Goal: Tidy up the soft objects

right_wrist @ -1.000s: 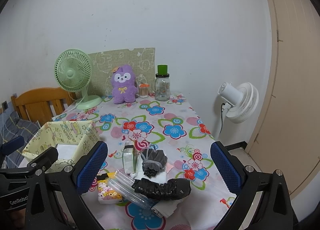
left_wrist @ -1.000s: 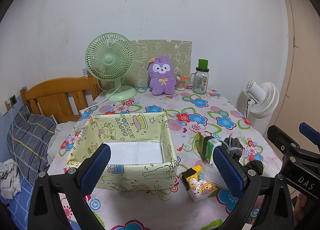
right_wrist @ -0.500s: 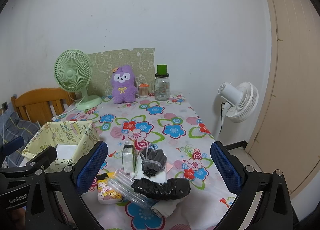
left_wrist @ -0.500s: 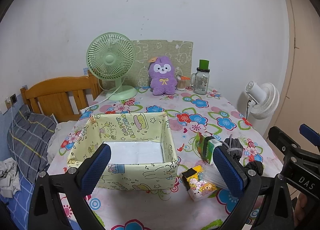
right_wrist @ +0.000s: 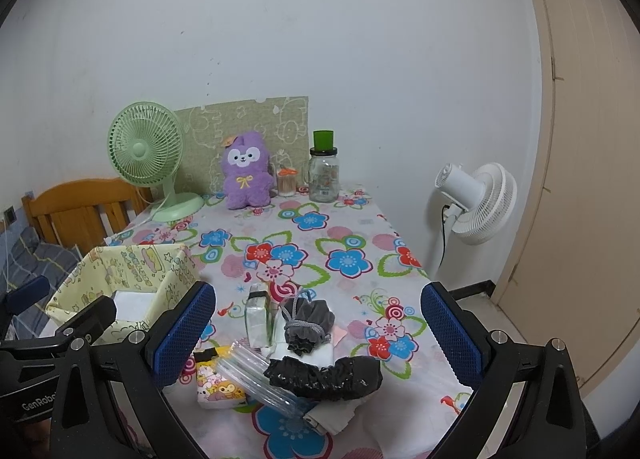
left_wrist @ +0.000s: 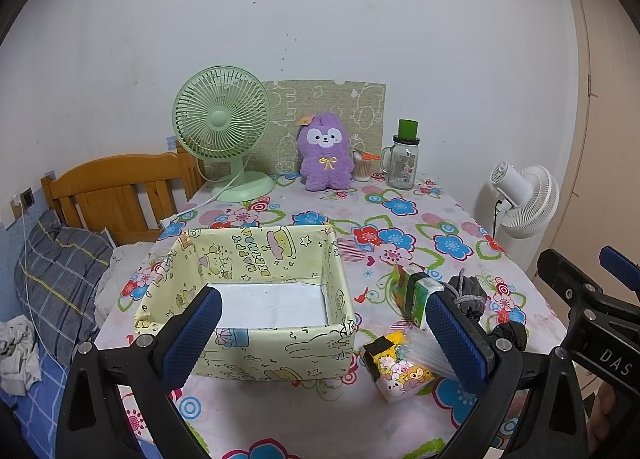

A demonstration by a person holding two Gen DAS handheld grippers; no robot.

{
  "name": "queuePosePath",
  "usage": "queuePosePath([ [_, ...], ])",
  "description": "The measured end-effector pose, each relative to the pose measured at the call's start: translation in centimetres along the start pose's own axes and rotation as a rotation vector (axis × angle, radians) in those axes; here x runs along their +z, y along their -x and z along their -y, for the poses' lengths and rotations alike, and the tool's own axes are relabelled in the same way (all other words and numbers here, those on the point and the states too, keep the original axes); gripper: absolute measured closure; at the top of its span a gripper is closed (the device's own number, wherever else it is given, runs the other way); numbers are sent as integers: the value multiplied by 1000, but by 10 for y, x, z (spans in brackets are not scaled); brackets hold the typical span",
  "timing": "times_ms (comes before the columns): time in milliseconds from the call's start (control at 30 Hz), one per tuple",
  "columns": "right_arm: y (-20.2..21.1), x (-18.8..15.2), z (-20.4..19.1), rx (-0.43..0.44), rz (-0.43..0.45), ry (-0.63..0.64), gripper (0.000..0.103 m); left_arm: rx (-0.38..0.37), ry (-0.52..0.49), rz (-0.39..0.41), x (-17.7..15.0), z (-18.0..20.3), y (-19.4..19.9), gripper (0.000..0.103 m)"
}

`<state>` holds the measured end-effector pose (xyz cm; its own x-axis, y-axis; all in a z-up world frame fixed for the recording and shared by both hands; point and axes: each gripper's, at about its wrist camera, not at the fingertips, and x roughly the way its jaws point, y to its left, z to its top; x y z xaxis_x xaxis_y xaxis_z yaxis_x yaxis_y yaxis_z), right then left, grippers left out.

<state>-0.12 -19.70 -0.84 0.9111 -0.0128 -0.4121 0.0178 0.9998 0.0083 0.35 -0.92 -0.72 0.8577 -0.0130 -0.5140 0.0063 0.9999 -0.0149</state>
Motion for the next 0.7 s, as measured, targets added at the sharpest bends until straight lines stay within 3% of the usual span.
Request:
queuePosePath([
  [700,-3,-2,0,11,-14,-4,0,-5,-4,-9,-4,5,-3,1],
])
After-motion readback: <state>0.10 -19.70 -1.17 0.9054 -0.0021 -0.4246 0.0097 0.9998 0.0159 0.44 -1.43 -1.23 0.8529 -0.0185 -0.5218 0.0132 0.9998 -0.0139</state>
